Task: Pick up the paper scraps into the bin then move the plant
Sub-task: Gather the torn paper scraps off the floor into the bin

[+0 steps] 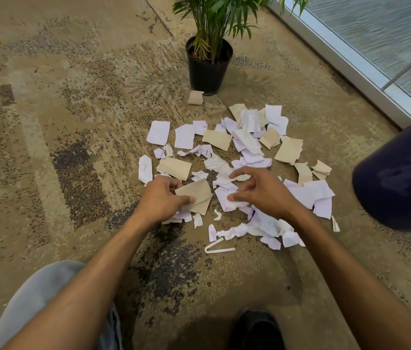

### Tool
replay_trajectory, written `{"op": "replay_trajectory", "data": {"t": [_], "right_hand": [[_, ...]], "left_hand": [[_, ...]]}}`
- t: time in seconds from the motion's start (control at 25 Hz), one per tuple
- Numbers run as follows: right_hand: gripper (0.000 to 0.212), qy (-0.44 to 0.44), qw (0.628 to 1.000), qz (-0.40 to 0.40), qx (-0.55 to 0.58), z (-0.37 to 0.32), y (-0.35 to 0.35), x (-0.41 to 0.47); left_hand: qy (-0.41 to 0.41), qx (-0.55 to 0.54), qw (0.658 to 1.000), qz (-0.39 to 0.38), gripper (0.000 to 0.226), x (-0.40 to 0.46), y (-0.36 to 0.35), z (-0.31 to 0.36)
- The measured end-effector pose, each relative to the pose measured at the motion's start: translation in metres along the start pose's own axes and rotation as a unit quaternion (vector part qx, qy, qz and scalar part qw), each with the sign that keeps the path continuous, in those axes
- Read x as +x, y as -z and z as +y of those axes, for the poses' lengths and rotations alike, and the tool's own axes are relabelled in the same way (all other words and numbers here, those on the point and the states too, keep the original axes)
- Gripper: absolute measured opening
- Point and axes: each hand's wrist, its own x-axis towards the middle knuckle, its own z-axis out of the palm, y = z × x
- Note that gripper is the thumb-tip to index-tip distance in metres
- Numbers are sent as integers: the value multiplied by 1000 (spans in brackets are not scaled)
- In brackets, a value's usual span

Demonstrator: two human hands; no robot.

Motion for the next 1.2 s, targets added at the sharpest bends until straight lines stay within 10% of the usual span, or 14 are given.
{"op": "replay_trajectory", "data": {"t": [0.68,1.2], "right_hand": [[52,82,947,69,-303,13,-37,10],[29,83,936,40,-340,-2,-53,-6]], "left_hand": [[51,332,939,77,73,-4,-8,-3],[77,41,996,22,25,7,12,-2]]}}
